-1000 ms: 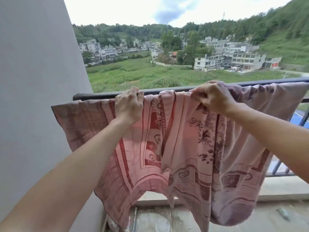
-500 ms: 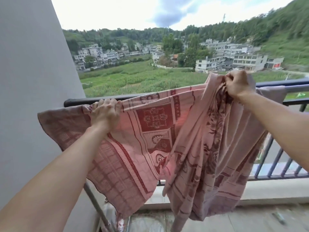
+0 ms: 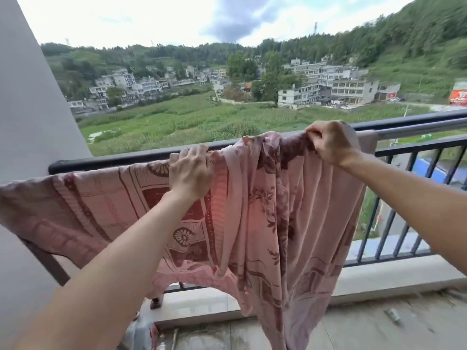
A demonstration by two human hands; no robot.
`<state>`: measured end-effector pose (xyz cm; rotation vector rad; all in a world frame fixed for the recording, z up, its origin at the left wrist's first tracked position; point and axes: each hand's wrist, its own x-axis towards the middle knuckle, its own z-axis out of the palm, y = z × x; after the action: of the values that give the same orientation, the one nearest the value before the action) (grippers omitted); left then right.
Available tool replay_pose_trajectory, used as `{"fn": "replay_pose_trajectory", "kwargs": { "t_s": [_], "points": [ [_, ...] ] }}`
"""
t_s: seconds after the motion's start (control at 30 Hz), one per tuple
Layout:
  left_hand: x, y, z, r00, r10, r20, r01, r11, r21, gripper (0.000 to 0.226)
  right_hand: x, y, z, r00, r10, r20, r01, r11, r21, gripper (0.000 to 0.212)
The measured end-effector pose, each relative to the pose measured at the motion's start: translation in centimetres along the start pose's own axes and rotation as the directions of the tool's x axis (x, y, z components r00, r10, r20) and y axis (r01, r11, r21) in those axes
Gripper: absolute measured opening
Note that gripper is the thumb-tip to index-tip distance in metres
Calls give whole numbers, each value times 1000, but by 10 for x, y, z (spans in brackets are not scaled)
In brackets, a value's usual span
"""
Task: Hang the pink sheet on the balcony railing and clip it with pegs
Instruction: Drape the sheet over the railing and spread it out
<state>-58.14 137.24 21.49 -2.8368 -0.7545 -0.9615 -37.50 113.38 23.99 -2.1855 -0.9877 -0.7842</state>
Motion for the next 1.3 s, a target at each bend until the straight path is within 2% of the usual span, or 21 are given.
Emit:
{"fn": "replay_pose_trajectory", "kwargs": {
  "t_s": [0.07, 0.17, 0.23, 0.3, 0.4, 0.5, 0.57, 0.63, 0.7, 0.8, 0.93, 1.03, 1.13, 1.23, 1.3],
  "points": [
    [1, -7, 6, 999, -16, -34, 18, 999, 45, 56, 13, 32, -12, 987, 154, -33, -157, 984, -85, 22],
    [-1, -20, 9, 996, -24, -87, 30, 997, 68, 54, 28, 93, -45, 879, 462, -117, -476, 864, -165, 33],
    [-7, -30, 10, 994, -22, -103, 32, 995, 99, 55, 31, 112, -53, 830, 549, -97, -556, 799, -229, 34],
    [-11, -35, 12, 994, -24, -109, 36, 993, 112, 55, 29, 98, -50, 854, 520, 4, -497, 818, -290, 25],
    [-16, -42, 13, 991, -29, -131, 45, 991, 123, 55, 20, 54, -33, 924, 362, 122, -324, 912, -253, 22],
    [-19, -50, 10, 989, -26, -147, 45, 991, 124, 56, 2, 5, -13, 981, 126, 149, -118, 991, -61, 29],
    [-20, -56, 6, 989, -28, -142, 46, 992, 119, 56, -11, -27, -2, 979, -48, 200, 32, 996, 79, 35],
    [-21, -69, 2, 991, -31, -132, 46, 992, 118, 54, -18, -46, 13, 976, -137, 169, 121, 988, 99, 26],
    [-25, -79, 1, 992, -31, -124, 46, 992, 115, 51, -18, -43, 21, 990, -115, 78, 112, 993, 41, 20],
    [-27, -86, -1, 995, -30, -96, 39, 995, 97, 50, -8, -13, 12, 999, 38, 31, -35, 993, -109, 25],
    [-26, -80, -2, 996, -28, -87, 35, 996, 85, 50, 6, 52, -19, 949, 315, -26, -313, 927, -205, 32],
    [-23, -71, -4, 995, -25, -97, 34, 995, 90, 50, 12, 59, -34, 908, 418, 25, -391, 868, -307, 22],
    [-19, -62, -5, 994, -29, -106, 39, 995, 93, 51, 11, 21, -33, 942, 322, 94, -287, 919, -271, 25],
    [-19, -55, -7, 994, -24, -107, 33, 995, 89, 51, -6, -41, -22, 982, 48, 182, -36, 997, -73, 35],
    [-19, -53, -11, 996, -15, -86, 22, 997, 78, 52, -19, -86, -5, 949, -163, 268, 165, 986, 16, 44]
  ]
}}
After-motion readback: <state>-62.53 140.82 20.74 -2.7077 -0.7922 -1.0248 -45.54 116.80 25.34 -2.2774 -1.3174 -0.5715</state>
